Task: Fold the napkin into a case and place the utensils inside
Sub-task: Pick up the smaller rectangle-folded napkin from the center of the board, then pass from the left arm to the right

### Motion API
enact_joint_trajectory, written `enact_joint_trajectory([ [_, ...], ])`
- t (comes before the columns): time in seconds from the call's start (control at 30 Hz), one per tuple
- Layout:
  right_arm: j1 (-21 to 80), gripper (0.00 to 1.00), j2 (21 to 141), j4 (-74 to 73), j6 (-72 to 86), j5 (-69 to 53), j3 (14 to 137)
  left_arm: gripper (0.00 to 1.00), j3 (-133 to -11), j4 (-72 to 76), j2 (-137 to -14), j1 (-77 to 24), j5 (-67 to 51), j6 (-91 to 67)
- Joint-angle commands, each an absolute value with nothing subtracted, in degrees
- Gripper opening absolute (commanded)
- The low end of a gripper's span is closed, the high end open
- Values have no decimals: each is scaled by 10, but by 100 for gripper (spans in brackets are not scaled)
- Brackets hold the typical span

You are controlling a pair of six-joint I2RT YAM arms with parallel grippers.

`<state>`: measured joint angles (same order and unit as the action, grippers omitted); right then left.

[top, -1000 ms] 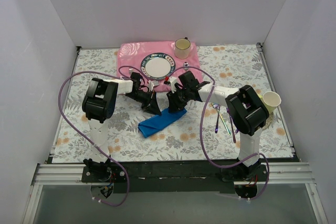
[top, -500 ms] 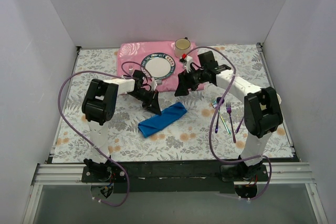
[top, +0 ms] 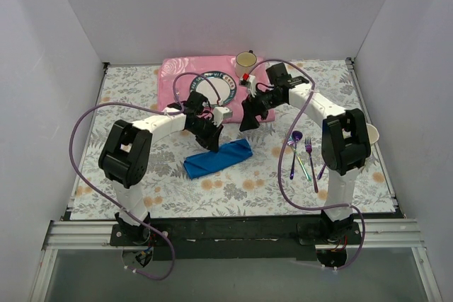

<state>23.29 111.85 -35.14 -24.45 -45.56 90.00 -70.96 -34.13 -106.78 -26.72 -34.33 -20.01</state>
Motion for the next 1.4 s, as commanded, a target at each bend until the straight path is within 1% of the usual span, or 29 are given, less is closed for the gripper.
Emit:
enact_joint_trajectory([
  [0.0, 218, 93, 1126, -368, -270, -504, 901, 0, -685, -306, -1012, -279, -302, -153],
  [0.13, 221, 88, 1123, -381, -295, -533, 897, 0, -672, -298, -995, -289, -294, -139],
  [0.27, 224, 87, 1139, -383, -294, -569, 894, 0, -649, -268, -971, -300, -287, -127],
  [0.4, 227, 87, 1173, -395, -300, -577, 907, 0, -633, -257, -953, -311, -284, -113],
  [0.6, 250, 87, 1183, -377, -298, -575, 898, 0, -608, -237, -924, -327, -273, -82],
  [0.93, 285, 78, 1210, -395, -307, -591, 922, 0, -582, -221, -895, -348, -262, -53],
  [1.37, 321, 73, 1235, -407, -321, -604, 929, 0, -572, -210, -884, -355, -265, -44],
])
